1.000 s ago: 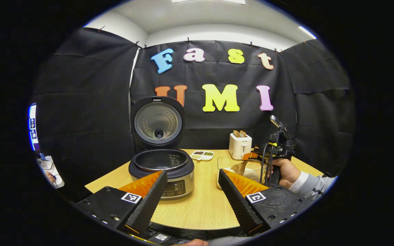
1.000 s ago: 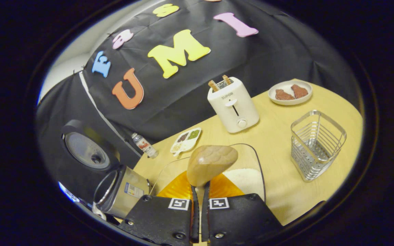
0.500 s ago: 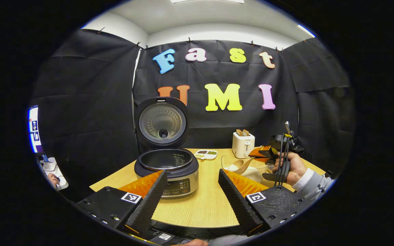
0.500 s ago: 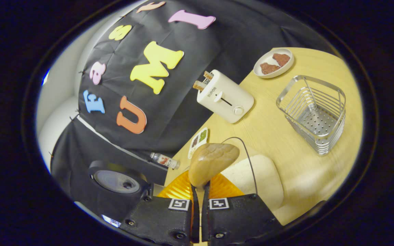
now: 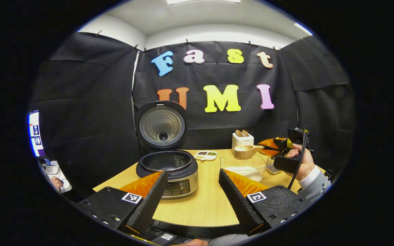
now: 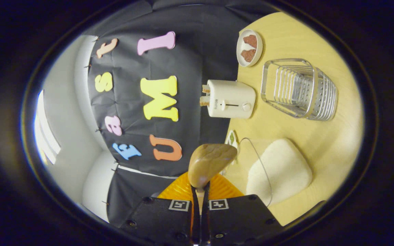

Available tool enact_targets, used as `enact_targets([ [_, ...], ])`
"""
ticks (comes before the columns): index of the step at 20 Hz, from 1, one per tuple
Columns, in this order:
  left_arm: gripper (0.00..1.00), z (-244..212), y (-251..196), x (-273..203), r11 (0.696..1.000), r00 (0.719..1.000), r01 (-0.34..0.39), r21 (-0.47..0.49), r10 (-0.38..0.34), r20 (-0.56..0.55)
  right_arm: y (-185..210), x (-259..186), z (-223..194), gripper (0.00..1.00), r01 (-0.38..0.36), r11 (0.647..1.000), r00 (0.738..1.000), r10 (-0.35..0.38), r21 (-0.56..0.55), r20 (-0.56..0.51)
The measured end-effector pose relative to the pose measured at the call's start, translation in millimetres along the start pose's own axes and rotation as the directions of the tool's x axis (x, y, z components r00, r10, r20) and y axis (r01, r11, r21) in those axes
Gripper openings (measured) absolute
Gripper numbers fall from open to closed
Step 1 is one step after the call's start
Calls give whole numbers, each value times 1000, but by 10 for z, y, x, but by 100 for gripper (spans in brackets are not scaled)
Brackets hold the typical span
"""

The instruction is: Close the left gripper, press the button to open the rice cooker; take a wooden spoon from the chopstick holder with the right hand, scoop a spoonful of rice and pour it into the rice cooker, then put the wooden spoon back into the chopstick holder.

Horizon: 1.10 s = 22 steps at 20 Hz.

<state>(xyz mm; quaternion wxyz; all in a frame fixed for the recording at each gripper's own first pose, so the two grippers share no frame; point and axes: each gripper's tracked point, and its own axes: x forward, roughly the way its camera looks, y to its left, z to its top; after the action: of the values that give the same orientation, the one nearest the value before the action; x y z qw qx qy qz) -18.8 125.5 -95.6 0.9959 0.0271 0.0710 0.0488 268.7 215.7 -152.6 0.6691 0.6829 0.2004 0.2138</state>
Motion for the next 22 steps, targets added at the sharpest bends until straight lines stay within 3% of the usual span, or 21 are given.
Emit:
enact_targets([
  [8,96,91,223,-153,999,999,-35,-13,35,21,478,270,-648,7,-32,997,995,26,-67,-91],
  [15,96,30,605,-302,995,995,-94,-26,94,14,583,742,-1349,7,12,980,985,-45,-196,-167],
  [17,96,4,667,-350,994,995,-102,-35,102,12,665,864,-1532,2,6,963,981,-57,-271,-183],
  [19,96,-13,731,-354,993,994,-109,-42,110,8,742,962,-1684,7,-4,930,980,-69,-367,-185],
  [22,96,-30,778,-373,992,993,-114,-48,115,9,823,1087,-1833,7,-2,855,981,-99,-518,-167],
])
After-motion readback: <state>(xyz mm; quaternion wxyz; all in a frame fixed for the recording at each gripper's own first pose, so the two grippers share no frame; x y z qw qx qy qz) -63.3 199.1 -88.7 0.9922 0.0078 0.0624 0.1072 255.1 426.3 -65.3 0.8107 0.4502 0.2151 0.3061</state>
